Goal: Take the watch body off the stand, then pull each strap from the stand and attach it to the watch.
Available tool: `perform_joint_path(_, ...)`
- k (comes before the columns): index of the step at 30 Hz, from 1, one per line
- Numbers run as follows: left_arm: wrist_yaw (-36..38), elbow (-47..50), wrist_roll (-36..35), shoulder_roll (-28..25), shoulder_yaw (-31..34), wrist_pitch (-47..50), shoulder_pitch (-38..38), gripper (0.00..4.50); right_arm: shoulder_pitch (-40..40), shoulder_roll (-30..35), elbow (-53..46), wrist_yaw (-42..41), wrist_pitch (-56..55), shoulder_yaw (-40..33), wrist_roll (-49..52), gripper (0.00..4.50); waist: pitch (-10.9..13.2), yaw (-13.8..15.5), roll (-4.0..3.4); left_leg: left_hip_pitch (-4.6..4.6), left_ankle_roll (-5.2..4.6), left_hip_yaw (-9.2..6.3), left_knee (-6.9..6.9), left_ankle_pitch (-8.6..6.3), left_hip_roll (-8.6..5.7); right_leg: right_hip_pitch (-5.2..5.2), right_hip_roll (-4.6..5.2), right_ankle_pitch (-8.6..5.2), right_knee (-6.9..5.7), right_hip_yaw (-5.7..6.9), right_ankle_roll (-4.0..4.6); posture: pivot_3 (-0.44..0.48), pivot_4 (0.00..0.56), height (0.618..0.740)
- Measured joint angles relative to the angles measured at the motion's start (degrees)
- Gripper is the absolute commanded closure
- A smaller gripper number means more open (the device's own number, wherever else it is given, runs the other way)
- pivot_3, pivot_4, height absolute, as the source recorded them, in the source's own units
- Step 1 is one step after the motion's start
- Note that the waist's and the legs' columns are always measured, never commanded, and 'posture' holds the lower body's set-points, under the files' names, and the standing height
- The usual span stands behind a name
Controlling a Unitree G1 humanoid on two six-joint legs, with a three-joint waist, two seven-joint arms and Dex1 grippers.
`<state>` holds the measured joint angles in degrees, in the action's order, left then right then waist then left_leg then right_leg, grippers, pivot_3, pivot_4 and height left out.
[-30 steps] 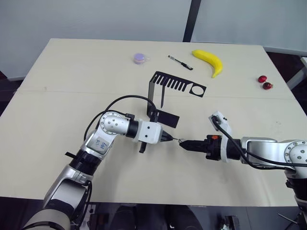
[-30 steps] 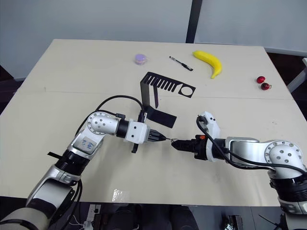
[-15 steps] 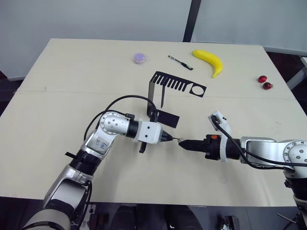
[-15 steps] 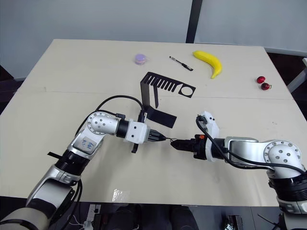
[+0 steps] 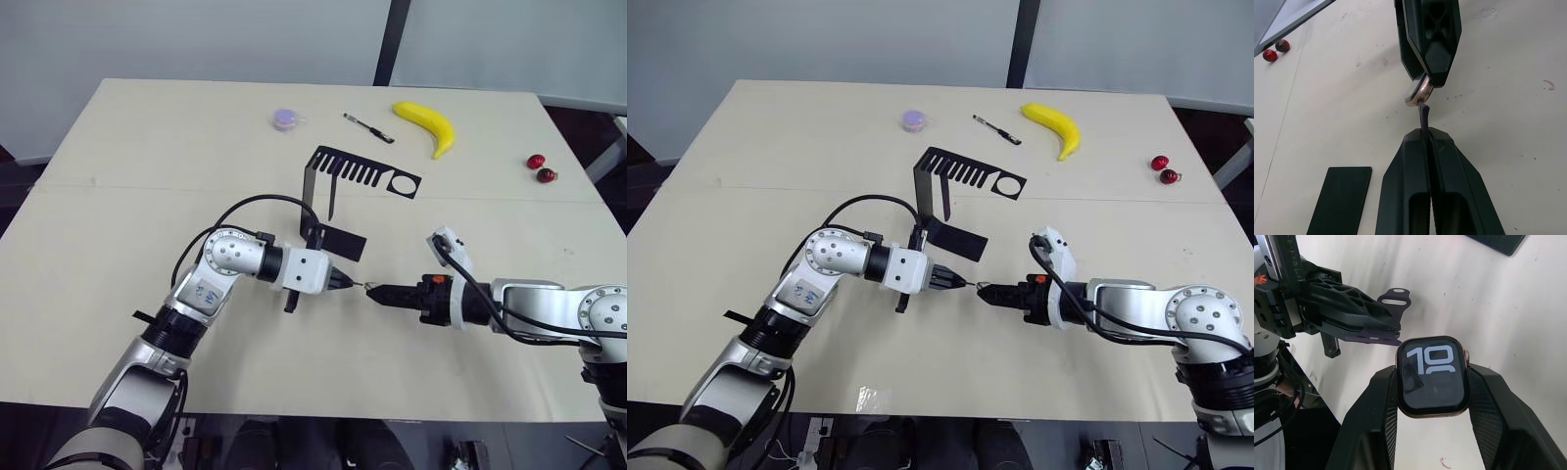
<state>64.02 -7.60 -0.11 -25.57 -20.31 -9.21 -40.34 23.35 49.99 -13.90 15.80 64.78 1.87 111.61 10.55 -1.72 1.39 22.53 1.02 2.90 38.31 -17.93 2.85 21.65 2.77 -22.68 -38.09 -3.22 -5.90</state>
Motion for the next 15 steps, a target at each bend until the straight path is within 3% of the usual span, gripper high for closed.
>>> perform_joint_path(15, 0.0, 0.0, 0.0, 0.4, 0.0, 0.4, 0.0, 4.5, 0.2, -0.7, 0.0, 0.0, 0.0, 0.0, 0.0, 2.98, 0.0, 0.0, 0.0, 0.0, 0.0, 0.0, 0.01, 0.0, 0.0, 0.0, 0.0, 0.0, -0.13, 0.0, 0.0, 0.0, 0.15, 0.74)
